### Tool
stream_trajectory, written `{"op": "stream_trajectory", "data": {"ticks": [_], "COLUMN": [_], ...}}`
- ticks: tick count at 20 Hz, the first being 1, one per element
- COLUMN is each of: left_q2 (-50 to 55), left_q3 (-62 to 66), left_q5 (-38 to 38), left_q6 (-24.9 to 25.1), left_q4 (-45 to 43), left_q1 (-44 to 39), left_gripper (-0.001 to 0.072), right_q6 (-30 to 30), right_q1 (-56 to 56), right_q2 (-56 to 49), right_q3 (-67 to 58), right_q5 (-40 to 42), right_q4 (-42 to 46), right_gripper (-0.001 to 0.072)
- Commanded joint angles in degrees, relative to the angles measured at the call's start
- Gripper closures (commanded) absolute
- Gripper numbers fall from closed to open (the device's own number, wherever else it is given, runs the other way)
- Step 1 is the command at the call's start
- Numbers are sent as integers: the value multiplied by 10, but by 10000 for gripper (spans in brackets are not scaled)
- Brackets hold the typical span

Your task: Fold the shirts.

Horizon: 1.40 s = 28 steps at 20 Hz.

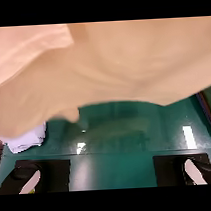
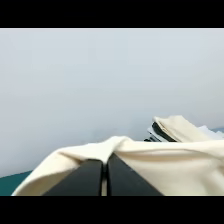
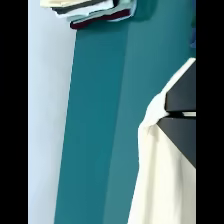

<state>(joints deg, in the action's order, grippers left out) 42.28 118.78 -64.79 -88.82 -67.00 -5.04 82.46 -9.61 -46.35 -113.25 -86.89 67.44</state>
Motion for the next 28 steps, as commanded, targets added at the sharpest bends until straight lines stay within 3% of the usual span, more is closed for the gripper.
{"op": "stream_trajectory", "data": {"ticks": [1, 6, 10, 13, 15, 18, 22, 25, 28], "left_q2": [19, 138, 273, 386, 437, 485, 497, 492, 486], "left_q3": [-7, -154, -292, -320, -315, -272, -237, -211, -213], "left_q5": [-19, -116, -112, -69, 5, 90, 138, 78, -20], "left_q6": [-8, -8, -8, -2, 21, 28, 29, 29, 29], "left_q4": [-6, -33, -28, -22, -19, -20, -25, -36, -54], "left_q1": [1, 1, 1, 1, 1, 1, 1, 1, 0], "left_gripper": [684, 683, 682, 682, 683, 683, 683, 683, 684], "right_q6": [14, 25, 19, -2, -5, -5, -5, -5, -6], "right_q1": [0, 0, 14, 43, 59, 75, 85, 82, 87], "right_q2": [-54, -151, -281, -391, -461, -541, -575, -564, -525], "right_q3": [-85, 42, 141, 188, 176, 104, 10, -23, 35], "right_q5": [-83, -89, -91, -64, -24, 11, 35, 34, 27], "right_q4": [27, 27, 33, 33, 32, 31, 33, 41, 94], "right_gripper": [698, 698, 698, 698, 698, 698, 698, 698, 698]}}
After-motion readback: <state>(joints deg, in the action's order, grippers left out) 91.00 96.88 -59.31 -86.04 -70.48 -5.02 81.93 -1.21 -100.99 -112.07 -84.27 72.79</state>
